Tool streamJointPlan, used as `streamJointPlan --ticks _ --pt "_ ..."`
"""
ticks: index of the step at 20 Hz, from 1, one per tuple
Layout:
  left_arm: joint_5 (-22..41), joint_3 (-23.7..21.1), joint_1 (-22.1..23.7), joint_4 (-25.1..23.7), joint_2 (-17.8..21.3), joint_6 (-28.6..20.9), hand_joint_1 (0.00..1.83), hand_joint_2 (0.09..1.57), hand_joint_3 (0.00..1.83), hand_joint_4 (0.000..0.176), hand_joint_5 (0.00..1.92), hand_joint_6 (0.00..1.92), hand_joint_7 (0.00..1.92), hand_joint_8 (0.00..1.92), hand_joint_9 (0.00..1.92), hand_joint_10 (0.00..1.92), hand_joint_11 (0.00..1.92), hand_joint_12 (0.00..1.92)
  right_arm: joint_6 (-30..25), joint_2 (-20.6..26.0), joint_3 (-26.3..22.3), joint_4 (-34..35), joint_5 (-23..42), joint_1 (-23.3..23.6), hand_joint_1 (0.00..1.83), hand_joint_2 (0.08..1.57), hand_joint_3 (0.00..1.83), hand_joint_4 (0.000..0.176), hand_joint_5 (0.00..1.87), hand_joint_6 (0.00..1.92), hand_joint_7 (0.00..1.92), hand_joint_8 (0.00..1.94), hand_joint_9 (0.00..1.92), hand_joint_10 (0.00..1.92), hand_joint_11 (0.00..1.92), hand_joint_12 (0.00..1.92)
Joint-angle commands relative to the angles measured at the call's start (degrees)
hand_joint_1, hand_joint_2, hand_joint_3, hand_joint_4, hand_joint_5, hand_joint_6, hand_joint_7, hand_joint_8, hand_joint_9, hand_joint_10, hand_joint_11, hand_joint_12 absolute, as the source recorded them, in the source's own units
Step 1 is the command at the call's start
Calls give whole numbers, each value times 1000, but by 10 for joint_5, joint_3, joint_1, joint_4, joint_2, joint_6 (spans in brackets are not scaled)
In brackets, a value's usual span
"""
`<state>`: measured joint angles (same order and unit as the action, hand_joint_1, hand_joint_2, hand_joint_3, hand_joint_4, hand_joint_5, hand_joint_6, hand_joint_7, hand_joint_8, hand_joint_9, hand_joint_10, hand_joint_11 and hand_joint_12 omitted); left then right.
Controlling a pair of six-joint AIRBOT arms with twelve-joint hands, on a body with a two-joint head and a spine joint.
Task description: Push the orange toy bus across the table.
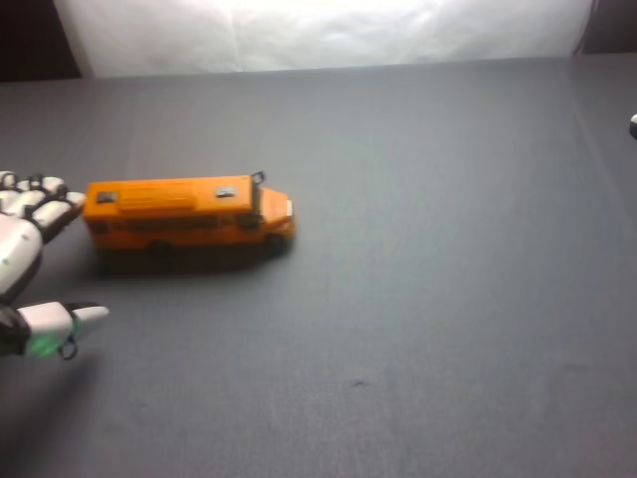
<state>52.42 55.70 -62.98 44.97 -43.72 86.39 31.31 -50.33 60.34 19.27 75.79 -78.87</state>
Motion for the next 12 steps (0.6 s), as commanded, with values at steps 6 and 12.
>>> streamJointPlan --ticks 6,12 --pt "40 -1 31 -59 -22 6 490 1123 3 0 138 0 55 0 53 1 39 17 -5 0 0 6 71 0 474 1392 0 25 220 3 151 4 88 6 72 49" --pt "34 0 74 -102 -49 6 447 1138 7 0 111 0 16 0 31 1 14 8 -5 -1 -1 6 71 -1 476 1380 0 29 236 3 162 1 104 3 81 64"
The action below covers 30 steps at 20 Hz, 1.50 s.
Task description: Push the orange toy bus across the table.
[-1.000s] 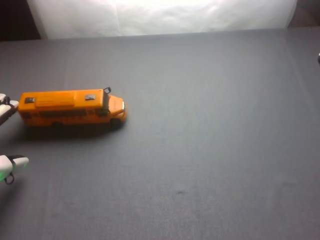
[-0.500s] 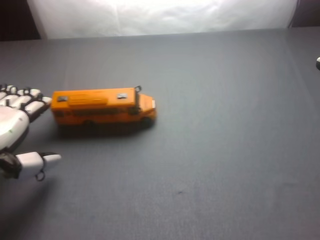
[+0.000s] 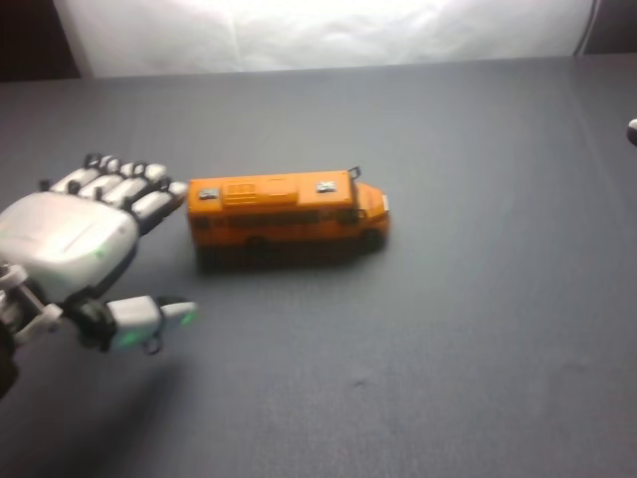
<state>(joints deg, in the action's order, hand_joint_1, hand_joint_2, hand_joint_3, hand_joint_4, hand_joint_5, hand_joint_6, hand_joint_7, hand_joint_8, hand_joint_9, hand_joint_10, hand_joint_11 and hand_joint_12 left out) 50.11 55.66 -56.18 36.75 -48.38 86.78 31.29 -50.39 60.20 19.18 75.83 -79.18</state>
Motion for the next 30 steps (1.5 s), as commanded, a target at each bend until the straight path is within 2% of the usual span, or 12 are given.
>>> streamJointPlan --ticks 1,3,9,11,18,20,22,23,25,26,27,30 --pt "55 2 12 -25 -5 2 435 1140 6 0 108 0 10 0 22 0 14 8 -5 0 1 7 70 2 486 1383 0 23 233 1 154 0 97 0 60 56" --pt "53 3 17 -31 -9 2 428 1140 5 0 108 1 8 0 15 0 9 6 -5 -1 1 7 70 2 489 1380 0 19 237 2 157 2 102 3 66 60" --pt "54 2 26 -42 -17 2 463 1137 0 0 117 1 13 1 36 2 0 0 -5 -1 1 7 70 1 470 1367 0 49 240 1 168 3 114 3 92 76" --pt "54 2 27 -44 -19 2 473 1131 0 0 131 6 20 3 41 3 0 0 -5 -1 1 7 70 1 467 1372 0 43 242 1 167 1 114 3 96 79" --pt "48 4 29 -46 -26 2 558 1112 0 0 160 19 33 8 55 13 21 9 -7 -2 1 8 70 -1 463 1366 0 47 244 1 172 2 122 4 94 85" --pt "-15 31 59 -74 -68 4 522 1111 0 22 121 3 17 5 30 2 0 0 -7 -3 2 8 70 -3 489 1370 0 44 239 0 166 0 113 0 76 80" --pt "-34 34 71 -77 -80 29 490 1103 0 32 106 0 18 3 35 3 0 0 -7 -4 2 7 70 -3 462 1373 2 42 228 1 157 0 106 0 74 82" --pt "-44 34 78 -77 -86 53 475 1103 0 33 105 0 16 2 33 2 0 0 -7 -4 2 7 70 -3 463 1372 1 49 227 1 155 0 99 0 69 81" --pt "-53 34 87 -80 -93 69 413 1112 1 51 65 3 23 8 52 8 8 3 -7 -4 2 7 70 -5 492 1374 1 38 230 1 154 0 93 0 62 84" --pt "-55 34 90 -82 -95 69 387 1109 0 47 79 7 40 11 74 13 19 8 -7 -4 3 7 70 -5 490 1368 0 44 237 3 162 3 102 4 74 90" --pt "-55 34 92 -83 -97 69 394 1108 0 40 97 12 54 12 88 14 20 8 -7 -4 3 7 70 -5 500 1370 0 36 238 3 160 2 100 2 66 88" --pt "-67 41 105 -95 -115 69 367 1120 3 30 114 11 33 7 78 9 0 0 -7 -5 3 7 70 -5 510 1367 0 35 242 5 162 5 100 5 57 96"
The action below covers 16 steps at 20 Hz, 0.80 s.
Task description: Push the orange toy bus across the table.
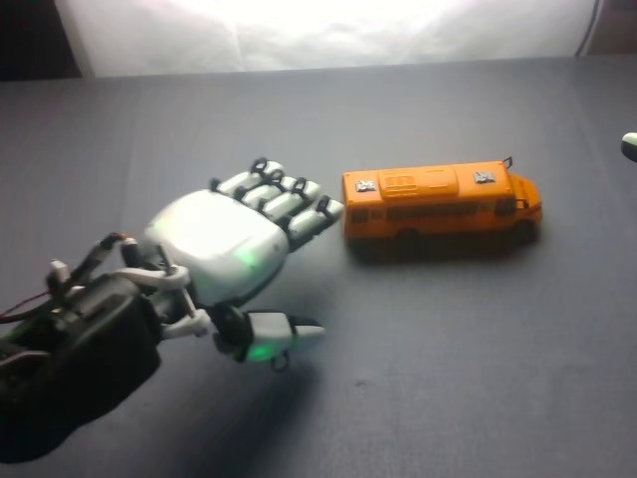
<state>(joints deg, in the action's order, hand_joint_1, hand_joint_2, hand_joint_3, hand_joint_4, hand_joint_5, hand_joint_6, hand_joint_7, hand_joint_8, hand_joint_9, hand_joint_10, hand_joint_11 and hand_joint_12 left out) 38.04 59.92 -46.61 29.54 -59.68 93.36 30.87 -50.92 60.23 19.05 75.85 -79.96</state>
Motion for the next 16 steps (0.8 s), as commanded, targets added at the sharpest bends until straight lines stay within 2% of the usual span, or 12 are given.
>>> streamJointPlan --ticks 1,2,3,6,7,8,9,11,12,14,15,16 --pt "52 -1 13 -26 -6 4 371 1118 2 30 111 9 24 3 72 6 0 0 -3 0 3 9 70 2 505 1363 0 40 246 5 169 6 115 10 82 109" --pt "50 0 16 -31 -9 4 371 1118 2 30 111 9 24 3 72 6 0 0 -3 0 3 9 70 2 505 1363 0 40 246 5 169 6 115 10 82 109" --pt "47 0 20 -36 -12 4 365 1119 1 19 133 13 35 6 83 8 24 10 -3 0 3 9 70 2 462 1366 0 55 238 1 168 2 116 5 71 109" --pt "40 7 32 -44 -24 4 311 1129 4 6 128 6 48 8 95 10 62 26 -3 0 3 9 70 1 462 1375 3 40 231 0 155 0 102 0 61 108" --pt "36 10 37 -47 -28 4 357 1125 1 0 138 8 66 12 122 16 75 32 -3 0 3 9 70 1 462 1372 2 39 230 0 156 1 101 0 69 111" --pt "33 13 41 -50 -32 4 440 1117 0 0 156 12 89 16 140 19 72 31 -3 0 3 9 70 1 460 1373 2 43 229 0 156 1 101 0 63 110" --pt "30 15 46 -55 -35 4 521 1105 0 0 171 14 106 18 140 14 77 33 -4 0 3 9 70 1 484 1375 1 29 239 3 165 3 111 3 77 118" --pt "24 21 57 -62 -43 4 564 1101 0 0 163 6 94 7 111 1 40 17 -4 0 3 9 70 1 442 1375 2 45 233 1 165 1 118 2 88 127" --pt "20 25 63 -63 -46 4 594 1090 0 4 159 4 95 6 108 1 34 15 -4 0 3 9 70 0 441 1381 4 42 234 2 165 1 118 2 88 128" --pt "11 32 71 -66 -51 4 534 1084 0 0 156 1 118 10 138 11 43 19 -4 0 3 9 70 0 447 1380 3 33 235 2 166 1 116 1 87 128" --pt "9 34 74 -67 -54 4 551 1088 0 0 153 0 109 5 128 5 31 14 -4 0 3 9 70 0 450 1379 2 43 237 3 165 1 118 1 88 129" --pt "6 36 76 -68 -57 4 551 1094 0 0 157 2 109 4 131 5 40 17 -4 0 3 9 70 0 451 1382 3 39 237 3 165 1 119 1 86 129"
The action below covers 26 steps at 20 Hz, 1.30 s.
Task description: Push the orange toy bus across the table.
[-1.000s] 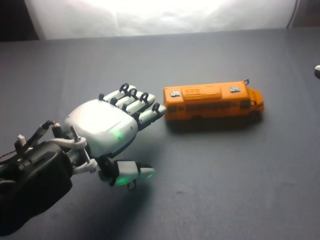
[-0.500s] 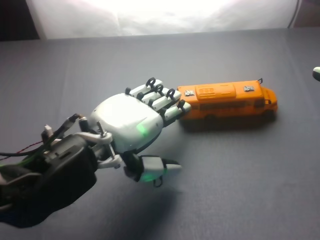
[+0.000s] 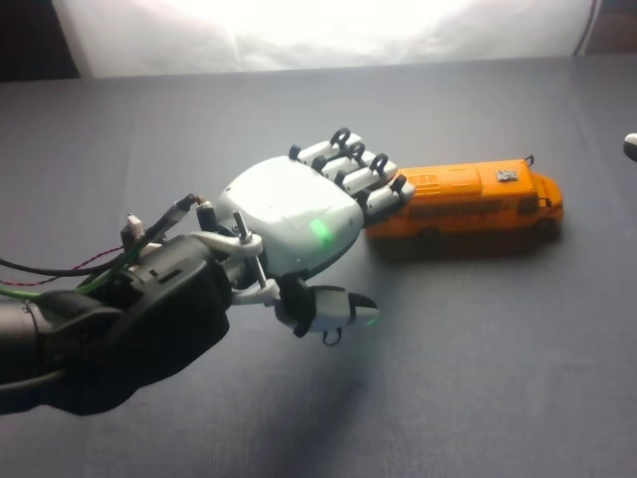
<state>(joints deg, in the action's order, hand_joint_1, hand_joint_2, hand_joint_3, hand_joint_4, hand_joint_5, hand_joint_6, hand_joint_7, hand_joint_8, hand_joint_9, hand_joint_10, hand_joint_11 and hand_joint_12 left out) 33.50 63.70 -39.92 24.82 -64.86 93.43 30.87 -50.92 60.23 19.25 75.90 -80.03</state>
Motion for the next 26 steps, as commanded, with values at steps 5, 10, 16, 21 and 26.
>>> streamJointPlan --ticks 5,10,16,21,26 --pt "63 -9 15 -23 7 3 405 1119 6 1 108 0 12 2 42 0 5 2 -7 -2 3 9 70 -2 451 1384 2 39 248 5 183 5 145 9 114 141" --pt "69 -18 9 -10 46 3 509 1120 2 0 117 6 3 1 20 5 0 0 -8 -4 1 13 70 -6 494 1384 0 33 255 4 185 3 147 5 113 143" --pt "88 -25 -19 30 81 6 498 1126 1 8 116 5 17 2 30 4 0 0 -8 -4 0 13 70 -7 481 1382 1 31 248 0 171 1 125 0 87 152" --pt "56 -34 -15 57 83 104 555 1112 0 3 149 10 48 7 79 11 38 16 -9 -5 0 14 70 -8 469 1378 0 21 256 1 184 2 138 3 103 177" --pt "22 -20 -6 66 65 137 550 1109 0 26 151 4 38 1 92 8 45 16 -9 -5 1 13 70 -8 515 1377 0 15 270 1 194 1 149 1 88 216"
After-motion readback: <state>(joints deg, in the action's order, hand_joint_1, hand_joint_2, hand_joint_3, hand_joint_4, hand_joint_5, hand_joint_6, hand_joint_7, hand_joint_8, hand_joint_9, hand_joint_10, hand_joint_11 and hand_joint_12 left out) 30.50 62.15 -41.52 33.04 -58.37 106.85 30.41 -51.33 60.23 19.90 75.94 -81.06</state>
